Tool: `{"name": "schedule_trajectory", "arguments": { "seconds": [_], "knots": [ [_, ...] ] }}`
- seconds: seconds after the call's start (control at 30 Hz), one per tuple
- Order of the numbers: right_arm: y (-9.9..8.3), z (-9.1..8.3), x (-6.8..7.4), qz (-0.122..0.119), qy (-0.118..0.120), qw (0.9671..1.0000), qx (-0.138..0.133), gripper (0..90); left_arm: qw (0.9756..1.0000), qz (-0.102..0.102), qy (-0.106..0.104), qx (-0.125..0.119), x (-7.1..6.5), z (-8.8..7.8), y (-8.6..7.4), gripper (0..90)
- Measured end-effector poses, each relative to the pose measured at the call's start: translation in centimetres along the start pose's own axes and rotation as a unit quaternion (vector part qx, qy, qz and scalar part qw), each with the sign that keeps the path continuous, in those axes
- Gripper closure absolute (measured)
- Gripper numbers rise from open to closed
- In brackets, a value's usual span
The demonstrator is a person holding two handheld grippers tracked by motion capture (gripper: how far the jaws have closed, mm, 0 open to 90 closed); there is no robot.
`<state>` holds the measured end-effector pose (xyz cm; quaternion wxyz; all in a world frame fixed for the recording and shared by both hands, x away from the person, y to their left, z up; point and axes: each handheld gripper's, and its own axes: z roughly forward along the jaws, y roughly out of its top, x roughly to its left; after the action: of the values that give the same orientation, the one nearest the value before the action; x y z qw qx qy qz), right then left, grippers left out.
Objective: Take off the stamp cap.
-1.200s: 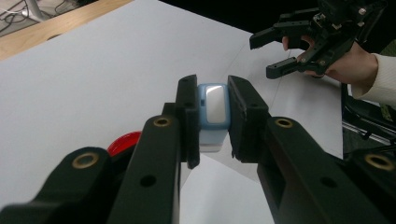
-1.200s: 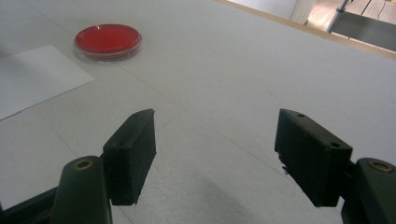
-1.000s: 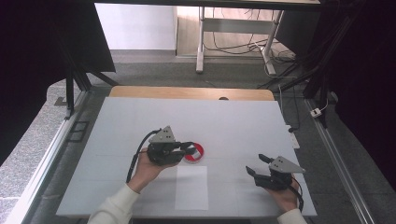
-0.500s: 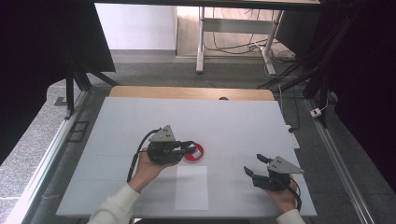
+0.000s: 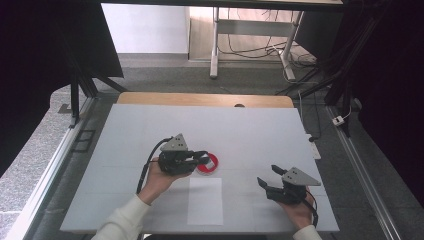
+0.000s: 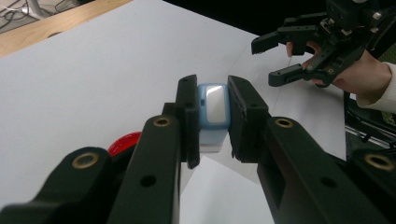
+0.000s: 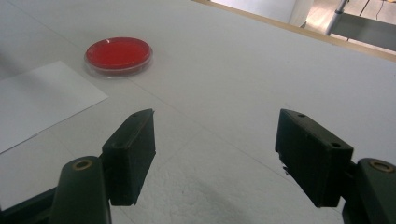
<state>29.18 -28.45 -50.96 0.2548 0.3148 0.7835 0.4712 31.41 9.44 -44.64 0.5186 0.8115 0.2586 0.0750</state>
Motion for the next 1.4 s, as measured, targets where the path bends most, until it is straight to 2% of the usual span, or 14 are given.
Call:
{"name": "schedule_trajectory", "arguments": {
  "seconds": [0.3, 0.57, 1.0, 1.4],
  "knots": [
    [0.3, -0.1, 0.3, 0.006, 0.001, 1.0000, -0.006, 28.2, 1.0000, 0.006, 0.005, 0.005, -0.3, 0.1, 0.1, 74.5],
    [0.5, 0.1, 0.9, 0.000, 0.001, 1.0000, -0.008, 28.5, 1.0000, -0.002, 0.005, 0.001, 0.0, 0.2, 0.1, 74.4],
    [1.4, 1.1, 2.5, -0.013, 0.013, 0.9998, -0.012, 28.7, 1.0000, -0.005, 0.005, -0.006, -0.2, -0.2, 0.1, 74.4],
    [1.6, 2.2, 3.8, -0.025, 0.022, 0.9994, -0.008, 29.5, 1.0000, -0.006, 0.001, -0.006, -0.1, 0.2, 0.1, 74.4]
  ]
}}
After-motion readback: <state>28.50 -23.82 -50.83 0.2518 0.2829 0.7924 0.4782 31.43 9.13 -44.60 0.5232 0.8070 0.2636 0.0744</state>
